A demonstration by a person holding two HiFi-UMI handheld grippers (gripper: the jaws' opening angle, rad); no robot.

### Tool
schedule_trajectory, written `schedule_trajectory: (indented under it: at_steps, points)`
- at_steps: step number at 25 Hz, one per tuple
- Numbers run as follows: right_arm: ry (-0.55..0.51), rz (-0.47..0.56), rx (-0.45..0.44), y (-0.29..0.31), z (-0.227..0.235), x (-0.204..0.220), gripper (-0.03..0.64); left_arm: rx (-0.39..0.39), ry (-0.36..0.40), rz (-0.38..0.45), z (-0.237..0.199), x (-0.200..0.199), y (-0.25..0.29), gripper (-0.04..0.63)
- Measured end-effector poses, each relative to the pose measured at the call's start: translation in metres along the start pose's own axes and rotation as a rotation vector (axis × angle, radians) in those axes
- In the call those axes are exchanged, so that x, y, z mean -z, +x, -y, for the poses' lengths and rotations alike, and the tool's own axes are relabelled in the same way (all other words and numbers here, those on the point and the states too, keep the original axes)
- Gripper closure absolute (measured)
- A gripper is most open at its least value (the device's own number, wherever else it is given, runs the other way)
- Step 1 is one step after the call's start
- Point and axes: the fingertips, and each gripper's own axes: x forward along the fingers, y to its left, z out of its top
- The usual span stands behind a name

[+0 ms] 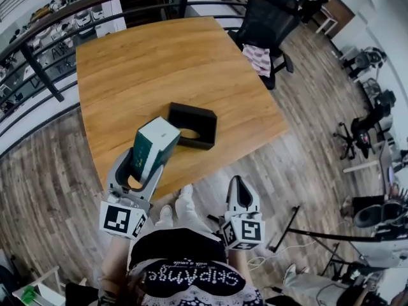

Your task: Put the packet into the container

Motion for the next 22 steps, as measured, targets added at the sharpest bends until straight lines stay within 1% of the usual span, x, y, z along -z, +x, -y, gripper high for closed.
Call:
schedule_trajectory:
  at_steps: [1, 2, 3, 5, 6, 7, 9, 11, 14, 16, 18, 22]
  points:
    - [-0.003, 0.000, -0.005, 0.006, 0.003, -0.003, 0.578, 0.035, 0.017, -0.038, 0.001, 0.004, 0.009, 0.256]
    - [-0.006, 0.001, -0.011, 0.012, 0.007, -0.005, 0.578, 0.089, 0.053, -0.084, 0.004, 0.008, 0.021, 0.256]
    - [-0.011, 0.001, -0.018, 0.019, 0.011, -0.008, 0.578, 0.163, 0.122, -0.126, 0.008, 0.010, 0.037, 0.256]
    - [-0.023, -0.004, -0.032, 0.033, 0.021, -0.014, 0.578, 0.330, 0.313, -0.192, 0.016, 0.016, 0.076, 0.256]
    - [-0.029, -0.007, -0.038, 0.041, 0.026, -0.017, 0.578, 0.399, 0.387, -0.231, 0.018, 0.021, 0.096, 0.256]
    - [-0.034, -0.010, -0.045, 0.048, 0.029, -0.020, 0.578, 0.456, 0.432, -0.275, 0.019, 0.029, 0.114, 0.258]
    - [-0.040, -0.011, -0.058, 0.063, 0.035, -0.026, 0.578, 0.543, 0.463, -0.359, 0.020, 0.046, 0.145, 0.259]
    - [-0.040, -0.006, -0.070, 0.076, 0.041, -0.032, 0.578, 0.593, 0.479, -0.432, 0.022, 0.062, 0.167, 0.259]
    - [-0.032, -0.003, -0.076, 0.093, 0.053, -0.038, 0.578, 0.653, 0.480, -0.557, 0.028, 0.099, 0.182, 0.259]
    - [-0.022, -0.008, -0.075, 0.103, 0.062, -0.039, 0.578, 0.675, 0.486, -0.630, 0.030, 0.121, 0.189, 0.259]
    - [-0.014, -0.011, -0.075, 0.110, 0.070, -0.039, 0.578, 0.689, 0.489, -0.686, 0.032, 0.140, 0.194, 0.259]
    - [0.000, -0.018, -0.081, 0.123, 0.084, -0.040, 0.578, 0.709, 0.510, -0.753, 0.038, 0.162, 0.204, 0.259]
